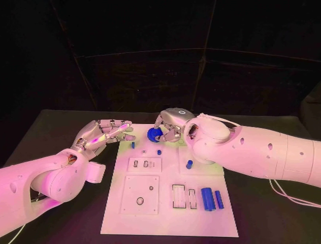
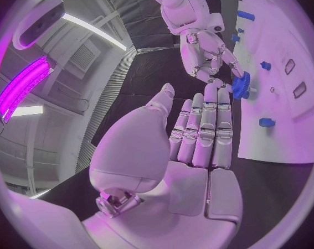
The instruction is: Assemble the parts on the task board
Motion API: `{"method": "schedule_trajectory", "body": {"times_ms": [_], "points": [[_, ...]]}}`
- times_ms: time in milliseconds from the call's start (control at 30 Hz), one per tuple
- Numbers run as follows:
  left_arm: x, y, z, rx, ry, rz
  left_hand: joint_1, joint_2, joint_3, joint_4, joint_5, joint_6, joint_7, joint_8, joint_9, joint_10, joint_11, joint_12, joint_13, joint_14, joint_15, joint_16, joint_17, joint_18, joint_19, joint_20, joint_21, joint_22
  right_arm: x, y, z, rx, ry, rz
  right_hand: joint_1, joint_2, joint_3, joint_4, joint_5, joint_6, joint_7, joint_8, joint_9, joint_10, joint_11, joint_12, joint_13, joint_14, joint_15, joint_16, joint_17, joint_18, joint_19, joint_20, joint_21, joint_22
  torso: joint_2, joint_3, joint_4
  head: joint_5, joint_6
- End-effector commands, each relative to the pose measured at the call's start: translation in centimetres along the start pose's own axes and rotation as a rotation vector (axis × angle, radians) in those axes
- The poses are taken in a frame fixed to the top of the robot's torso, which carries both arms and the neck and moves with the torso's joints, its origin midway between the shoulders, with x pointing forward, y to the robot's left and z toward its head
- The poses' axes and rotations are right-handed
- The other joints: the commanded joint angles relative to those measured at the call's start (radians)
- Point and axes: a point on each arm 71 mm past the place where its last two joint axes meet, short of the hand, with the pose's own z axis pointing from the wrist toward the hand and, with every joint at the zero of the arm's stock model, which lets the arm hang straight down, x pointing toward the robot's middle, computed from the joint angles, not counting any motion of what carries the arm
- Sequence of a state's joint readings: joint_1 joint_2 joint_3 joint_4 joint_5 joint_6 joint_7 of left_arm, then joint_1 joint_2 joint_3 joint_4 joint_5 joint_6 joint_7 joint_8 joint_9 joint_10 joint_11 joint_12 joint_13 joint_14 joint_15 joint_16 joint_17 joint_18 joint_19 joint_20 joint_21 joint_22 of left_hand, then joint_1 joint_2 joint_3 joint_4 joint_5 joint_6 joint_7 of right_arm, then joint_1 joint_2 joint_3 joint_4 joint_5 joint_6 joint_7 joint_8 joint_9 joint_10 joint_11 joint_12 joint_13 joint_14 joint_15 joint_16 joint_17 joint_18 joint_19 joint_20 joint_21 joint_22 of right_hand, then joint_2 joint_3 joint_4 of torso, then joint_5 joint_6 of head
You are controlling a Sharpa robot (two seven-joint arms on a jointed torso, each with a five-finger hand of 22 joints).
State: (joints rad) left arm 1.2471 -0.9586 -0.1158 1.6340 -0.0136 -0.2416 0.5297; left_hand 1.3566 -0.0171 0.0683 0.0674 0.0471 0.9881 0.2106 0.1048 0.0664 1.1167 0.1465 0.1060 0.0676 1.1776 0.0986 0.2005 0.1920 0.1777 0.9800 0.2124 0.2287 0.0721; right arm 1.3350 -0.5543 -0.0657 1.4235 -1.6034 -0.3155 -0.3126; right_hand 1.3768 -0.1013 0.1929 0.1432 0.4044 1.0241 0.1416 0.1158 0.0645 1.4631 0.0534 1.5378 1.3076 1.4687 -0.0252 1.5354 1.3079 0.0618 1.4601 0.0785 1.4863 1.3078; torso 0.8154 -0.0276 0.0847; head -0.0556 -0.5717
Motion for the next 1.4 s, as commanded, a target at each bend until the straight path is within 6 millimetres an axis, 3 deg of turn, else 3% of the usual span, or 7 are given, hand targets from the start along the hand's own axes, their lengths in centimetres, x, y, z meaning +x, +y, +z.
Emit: {"method": "schedule_trajectory", "body": {"times_ms": [33,467,733,1100,1300,1400], "points": [[0.2,-0.1,0.1,0.011,0.014,-0.003,0.000,0.014,-0.001,-0.006,0.001,0.004,0.004,-0.006,-0.001,-0.002,0.006,-0.006,-0.001,0.000,0.002,-0.004,0.001,0.006,0.002,0.004,-0.005,-0.001,0.2,0.0,0.4,0.013,0.009,-0.034,-0.004,0.005,0.007,0.000,0.004,0.014,-0.009,0.005,0.002,0.086,-0.007,0.001,0.227,0.082,-0.002,0.001,0.160,-0.017,0.016,0.000,0.003,0.038,0.001,0.0007,-0.0018,0.001,-0.002],[0.2,-0.1,0.1,0.011,0.014,-0.002,0.000,0.014,-0.001,-0.006,0.001,0.004,0.004,-0.006,-0.001,-0.002,0.006,-0.006,-0.001,0.000,0.002,-0.004,0.001,0.006,0.002,0.004,-0.005,-0.001,1.0,0.0,1.0,0.038,0.044,-0.067,-0.012,-0.003,0.015,-0.004,-0.009,0.010,-0.007,-0.003,0.001,0.084,-0.006,-0.003,0.224,0.082,-0.001,0.000,0.159,-0.018,0.016,0.001,0.003,0.038,0.000,0.0015,-0.0039,0.003,-0.005],[0.2,-0.1,0.1,0.011,0.014,-0.002,0.000,0.014,-0.001,-0.006,0.001,0.004,0.004,-0.006,-0.001,-0.002,0.006,-0.006,-0.001,0.000,0.002,-0.004,0.001,0.006,0.002,0.004,-0.005,-0.001,1.0,-0.1,1.1,0.054,0.043,-0.084,-0.025,-0.020,0.018,-0.010,-0.038,0.002,-0.003,-0.014,0.001,0.081,-0.002,-0.007,0.220,0.082,0.001,0.000,0.159,-0.018,0.016,0.003,0.003,0.039,0.000,0.0010,-0.0025,0.001,-0.006],[0.1,-0.1,0.1,0.009,0.014,-0.002,0.000,0.014,-0.001,-0.006,0.001,0.004,0.004,-0.006,-0.001,-0.002,0.006,-0.006,-0.001,0.000,0.002,-0.004,0.001,0.006,0.002,0.004,-0.005,-0.001,1.2,0.1,1.2,0.051,0.064,-0.097,-0.074,-0.055,-0.006,-0.009,-0.132,-0.031,0.006,-0.040,0.002,0.072,0.007,-0.020,0.208,0.081,0.011,-0.002,0.156,-0.018,0.015,0.012,0.003,0.039,-0.001,0.0009,-0.0024,0.002,-0.007],[0.1,-0.1,0.1,0.009,0.013,-0.002,0.000,0.014,-0.001,-0.006,0.001,0.004,0.004,-0.006,-0.001,-0.002,0.006,-0.006,-0.001,0.000,0.002,-0.004,0.001,0.006,0.002,0.004,-0.005,-0.001,1.1,0.0,1.2,0.055,0.050,-0.091,-0.112,-0.061,-0.033,0.021,-0.203,-0.042,0.008,-0.045,0.003,0.071,0.010,-0.023,0.206,0.080,0.012,-0.003,0.154,-0.018,0.016,0.014,0.003,0.042,0.000,0.0012,-0.0036,0.003,-0.007],[0.1,-0.1,0.1,0.009,0.012,-0.001,0.000,0.014,-0.001,-0.006,0.001,0.004,0.004,-0.006,-0.001,-0.002,0.006,-0.006,-0.001,0.000,0.002,-0.004,0.001,0.006,0.002,0.004,-0.005,-0.001,1.1,0.0,1.2,0.057,0.048,-0.085,-0.141,-0.060,-0.046,0.057,-0.229,-0.047,0.009,-0.046,0.003,0.071,0.011,-0.024,0.206,0.081,0.014,-0.003,0.154,-0.018,0.016,0.015,0.003,0.041,-0.001,0.0013,-0.0031,0.002,-0.007]]}}
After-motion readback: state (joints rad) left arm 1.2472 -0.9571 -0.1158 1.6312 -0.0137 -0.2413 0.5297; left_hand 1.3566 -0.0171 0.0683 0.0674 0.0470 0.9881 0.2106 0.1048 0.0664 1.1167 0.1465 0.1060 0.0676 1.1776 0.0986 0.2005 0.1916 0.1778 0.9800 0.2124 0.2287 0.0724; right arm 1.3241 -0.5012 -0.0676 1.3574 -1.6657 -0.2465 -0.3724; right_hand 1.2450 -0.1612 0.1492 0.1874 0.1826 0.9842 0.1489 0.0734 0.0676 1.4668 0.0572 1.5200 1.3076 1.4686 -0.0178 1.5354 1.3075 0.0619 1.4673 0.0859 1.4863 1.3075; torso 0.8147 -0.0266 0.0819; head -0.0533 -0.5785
